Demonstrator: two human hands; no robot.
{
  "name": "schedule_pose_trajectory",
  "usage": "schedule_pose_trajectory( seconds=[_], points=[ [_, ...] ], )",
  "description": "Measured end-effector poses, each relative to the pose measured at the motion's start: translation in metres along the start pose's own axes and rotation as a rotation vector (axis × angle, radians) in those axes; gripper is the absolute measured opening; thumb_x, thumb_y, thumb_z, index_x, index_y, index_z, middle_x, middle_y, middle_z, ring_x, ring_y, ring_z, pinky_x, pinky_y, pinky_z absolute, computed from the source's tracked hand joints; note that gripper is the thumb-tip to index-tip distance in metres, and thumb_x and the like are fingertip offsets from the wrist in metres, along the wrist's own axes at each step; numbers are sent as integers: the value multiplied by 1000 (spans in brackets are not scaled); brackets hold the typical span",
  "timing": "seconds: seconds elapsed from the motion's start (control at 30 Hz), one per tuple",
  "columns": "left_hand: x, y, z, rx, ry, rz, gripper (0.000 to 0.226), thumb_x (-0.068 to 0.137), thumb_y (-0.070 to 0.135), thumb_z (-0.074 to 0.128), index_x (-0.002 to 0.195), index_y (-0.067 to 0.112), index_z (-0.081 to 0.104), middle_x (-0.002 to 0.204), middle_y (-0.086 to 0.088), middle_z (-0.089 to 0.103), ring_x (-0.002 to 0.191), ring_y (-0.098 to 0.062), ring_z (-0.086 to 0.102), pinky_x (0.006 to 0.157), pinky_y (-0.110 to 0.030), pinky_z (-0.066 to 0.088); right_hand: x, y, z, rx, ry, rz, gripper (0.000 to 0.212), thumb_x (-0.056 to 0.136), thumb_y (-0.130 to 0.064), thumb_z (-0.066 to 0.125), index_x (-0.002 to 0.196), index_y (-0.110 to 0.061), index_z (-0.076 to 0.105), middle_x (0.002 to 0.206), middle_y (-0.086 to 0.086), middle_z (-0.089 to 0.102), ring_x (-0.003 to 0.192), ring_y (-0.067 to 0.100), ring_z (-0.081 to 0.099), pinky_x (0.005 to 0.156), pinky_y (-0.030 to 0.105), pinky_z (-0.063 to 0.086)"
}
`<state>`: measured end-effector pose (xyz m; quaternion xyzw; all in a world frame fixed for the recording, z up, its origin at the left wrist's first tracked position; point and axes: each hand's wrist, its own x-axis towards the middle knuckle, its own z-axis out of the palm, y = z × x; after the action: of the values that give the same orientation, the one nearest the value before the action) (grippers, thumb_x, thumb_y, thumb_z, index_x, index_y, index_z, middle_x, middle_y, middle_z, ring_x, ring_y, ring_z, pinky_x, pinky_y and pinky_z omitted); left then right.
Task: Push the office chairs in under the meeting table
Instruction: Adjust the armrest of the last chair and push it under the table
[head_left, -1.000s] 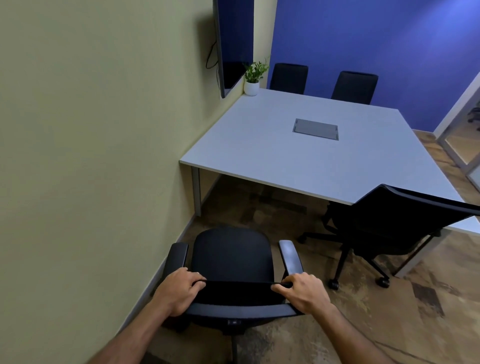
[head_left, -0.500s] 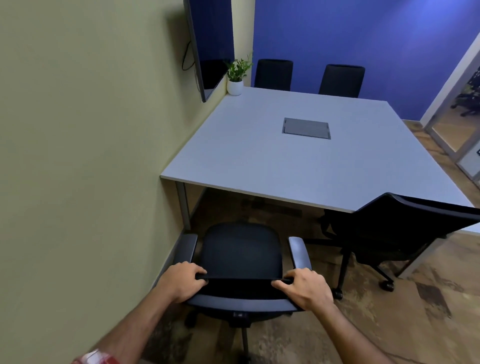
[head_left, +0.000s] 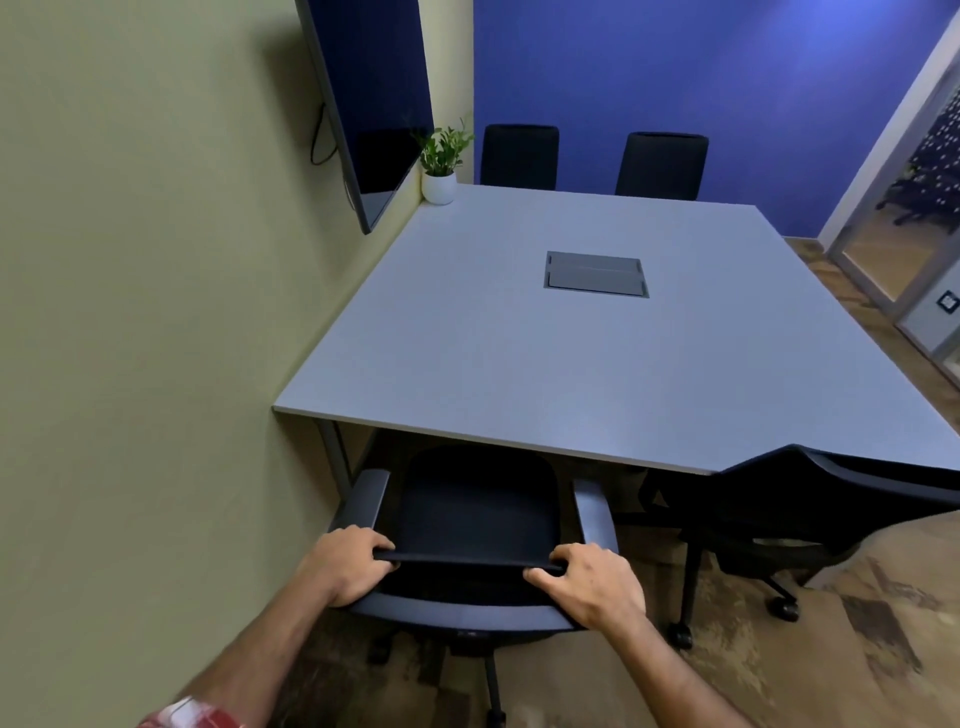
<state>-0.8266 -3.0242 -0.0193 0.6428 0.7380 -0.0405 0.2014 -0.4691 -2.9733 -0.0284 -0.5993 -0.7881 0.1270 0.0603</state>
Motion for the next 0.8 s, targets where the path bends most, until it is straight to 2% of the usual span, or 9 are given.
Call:
schedule_pose_trajectory(
  seconds=[0.2, 0.53, 0.67, 0.8],
  points=[
    [69, -15, -26, 10, 10, 26, 47, 76, 64, 50, 119, 53, 65, 113, 14, 72, 102, -16, 65, 82, -33, 47, 61, -7, -1, 19, 2, 38, 89, 69, -98, 29, 117, -36, 71, 97, -13, 75, 84, 6, 66, 63, 23, 43],
    [189, -32, -82, 22, -19, 114, 44, 79, 60, 50, 120, 51, 66, 113, 14, 71, 101, -16, 65, 83, -32, 47, 172, -25, -13, 22, -24, 128, 88, 68, -98, 29, 116, -38, 71, 100, -13, 74, 88, 5, 65, 68, 25, 44],
    [220, -33, -99, 13, -26, 152, 40, 80, 59, 51, 114, 48, 69, 111, 14, 71, 99, -14, 65, 82, -32, 47, 202, -30, -20, 10, -38, 144, 88, 68, -100, 27, 113, -39, 72, 101, -16, 73, 88, 6, 64, 70, 28, 44],
    [261, -44, -118, -8, -26, 164, 43, 82, 57, 52, 119, 43, 69, 117, 12, 71, 101, -14, 64, 84, -32, 49, 243, -38, -24, 17, -31, 180, 89, 66, -101, 25, 106, -37, 73, 98, -14, 74, 87, 9, 65, 72, 31, 48]
  ],
)
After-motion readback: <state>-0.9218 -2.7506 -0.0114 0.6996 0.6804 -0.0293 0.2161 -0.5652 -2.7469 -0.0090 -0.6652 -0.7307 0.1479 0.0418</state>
